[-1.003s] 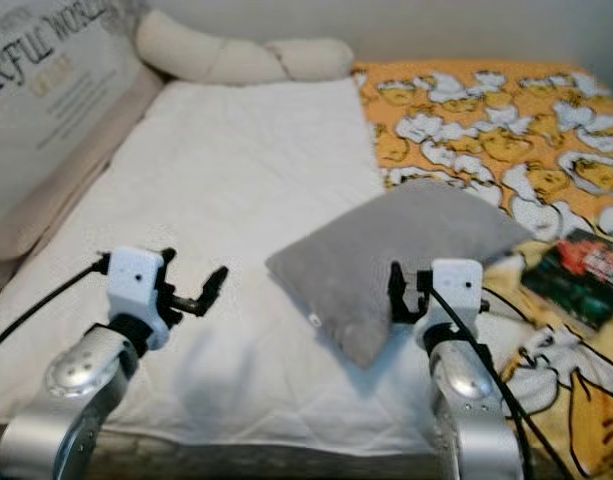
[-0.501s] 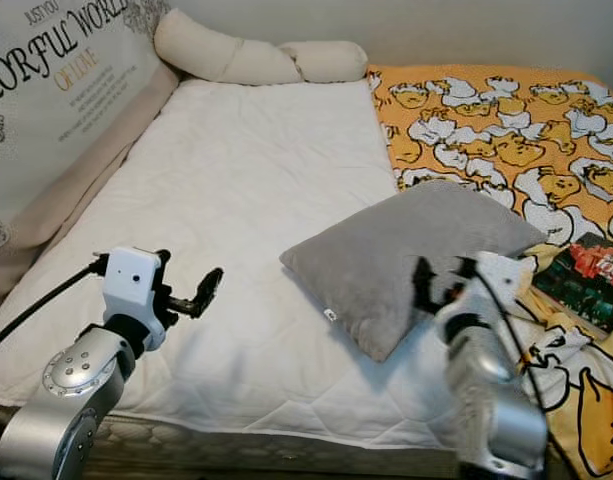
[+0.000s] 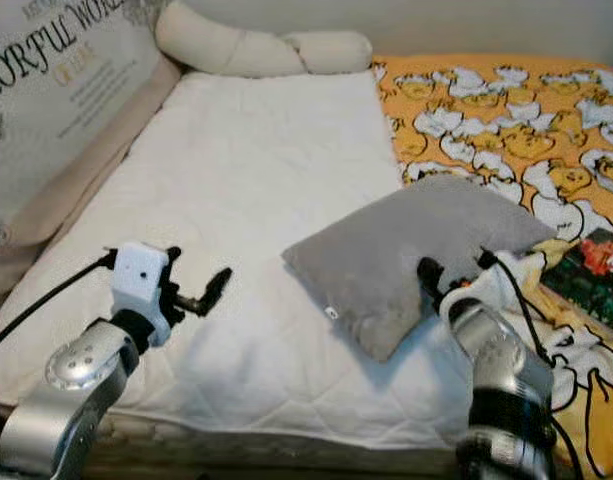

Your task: Clean up the room

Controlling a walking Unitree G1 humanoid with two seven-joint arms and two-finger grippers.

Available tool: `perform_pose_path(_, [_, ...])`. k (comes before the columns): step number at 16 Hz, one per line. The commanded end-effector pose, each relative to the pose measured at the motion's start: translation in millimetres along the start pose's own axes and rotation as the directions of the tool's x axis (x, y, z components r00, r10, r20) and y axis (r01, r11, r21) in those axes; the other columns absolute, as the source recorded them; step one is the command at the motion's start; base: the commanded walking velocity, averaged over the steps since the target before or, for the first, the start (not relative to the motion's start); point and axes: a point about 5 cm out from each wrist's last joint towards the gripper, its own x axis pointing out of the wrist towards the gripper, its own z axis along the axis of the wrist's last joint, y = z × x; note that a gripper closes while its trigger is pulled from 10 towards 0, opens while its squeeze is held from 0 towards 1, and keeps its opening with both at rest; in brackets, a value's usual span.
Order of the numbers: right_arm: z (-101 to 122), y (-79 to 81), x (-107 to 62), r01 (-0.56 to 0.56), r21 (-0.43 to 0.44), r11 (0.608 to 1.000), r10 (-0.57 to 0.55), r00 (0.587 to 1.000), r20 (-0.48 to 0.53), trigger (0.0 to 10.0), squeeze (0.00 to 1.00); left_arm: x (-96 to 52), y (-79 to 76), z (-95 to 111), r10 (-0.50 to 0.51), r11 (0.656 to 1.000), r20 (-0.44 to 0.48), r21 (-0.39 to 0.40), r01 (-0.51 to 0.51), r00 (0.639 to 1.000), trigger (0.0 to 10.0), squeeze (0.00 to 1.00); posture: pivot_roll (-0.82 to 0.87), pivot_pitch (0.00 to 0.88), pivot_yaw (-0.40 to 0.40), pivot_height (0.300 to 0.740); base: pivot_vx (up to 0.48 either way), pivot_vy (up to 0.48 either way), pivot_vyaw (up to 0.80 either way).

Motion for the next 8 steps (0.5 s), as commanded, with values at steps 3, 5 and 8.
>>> perform_pose_path(3, [-2.8,-0.8,14.3,0.003,0.071,0.997,0.001,0.998,-0.058,10.0,0.0,-4.9,-16.7,6.4,-0.272,0.962,-0.014,0.005,0.272,0.962,10.0,0.0,-0.01,0.0,0.028,0.74,0.0,0.0,0.0])
perform_pose_path(5, [-2.9,2.4,19.6,-0.007,0.103,0.995,0.014,0.998,-0.068,7.6,0.0,-8.1,-18.7,8.4,-0.348,0.938,-0.015,-0.015,0.347,0.938,10.0,0.0,-0.01,0.0,0.028,0.74,0.0,0.0,0.0])
perform_pose_path(8, [-5.0,5.0,24.6,-0.027,0.086,0.996,0.034,0.996,-0.083,0.0,0.0,-12.2,-22.7,10.5,-0.436,0.899,-0.014,-0.056,0.435,0.9,10.0,0.0,-0.01,0.0,0.028,0.74,0.0,0.0,0.0])
